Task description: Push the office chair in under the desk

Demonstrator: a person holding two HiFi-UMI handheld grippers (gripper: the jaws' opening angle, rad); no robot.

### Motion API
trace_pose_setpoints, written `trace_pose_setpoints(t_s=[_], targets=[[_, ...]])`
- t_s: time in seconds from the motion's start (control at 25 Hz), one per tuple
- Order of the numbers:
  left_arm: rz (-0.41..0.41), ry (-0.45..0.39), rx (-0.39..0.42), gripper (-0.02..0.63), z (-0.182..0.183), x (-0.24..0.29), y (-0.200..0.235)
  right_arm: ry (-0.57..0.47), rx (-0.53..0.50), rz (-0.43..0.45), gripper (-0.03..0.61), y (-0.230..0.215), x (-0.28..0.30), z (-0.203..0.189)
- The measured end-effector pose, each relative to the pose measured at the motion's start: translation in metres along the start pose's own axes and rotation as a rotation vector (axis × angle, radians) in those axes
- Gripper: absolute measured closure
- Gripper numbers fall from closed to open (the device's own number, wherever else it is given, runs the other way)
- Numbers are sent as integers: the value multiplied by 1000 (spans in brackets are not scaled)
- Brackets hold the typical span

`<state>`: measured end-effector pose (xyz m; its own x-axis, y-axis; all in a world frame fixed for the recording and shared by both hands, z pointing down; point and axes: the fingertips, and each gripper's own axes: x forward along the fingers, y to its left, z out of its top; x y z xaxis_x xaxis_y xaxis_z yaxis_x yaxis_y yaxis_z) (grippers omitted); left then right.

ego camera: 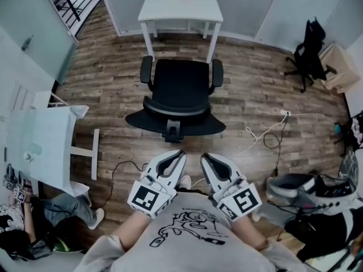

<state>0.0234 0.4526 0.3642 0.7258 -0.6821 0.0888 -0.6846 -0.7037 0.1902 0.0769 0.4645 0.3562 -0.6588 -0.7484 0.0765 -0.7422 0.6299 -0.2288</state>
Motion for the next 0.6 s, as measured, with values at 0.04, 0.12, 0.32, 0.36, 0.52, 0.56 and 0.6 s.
trace_pose_setpoints(t_s=[0.04,0.12,0.32,0.36,0.52,0.56,0.6], targets=[[2,2,-1,589,-1,0,-2,1,-1,2,534,0,-1,0],[7,6,-4,589,-1,-1,-4,2,2,5,534,-1,-2,0],[14,22,-9,589,-4,-2,-4,6,6,9,534,-4,0,0],[17,23,-1,589,-3,-2,-2,7,4,10,534,-5,1,0],[38,59,21,589,-11,-1,8,9,1,6,532,-9,3,-1],[39,61,18,589,-12,0,11,8,-1,2,532,-11,4,-1],[37,62,14,589,-12,0,14,9,-4,-2,532,-12,5,-1]])
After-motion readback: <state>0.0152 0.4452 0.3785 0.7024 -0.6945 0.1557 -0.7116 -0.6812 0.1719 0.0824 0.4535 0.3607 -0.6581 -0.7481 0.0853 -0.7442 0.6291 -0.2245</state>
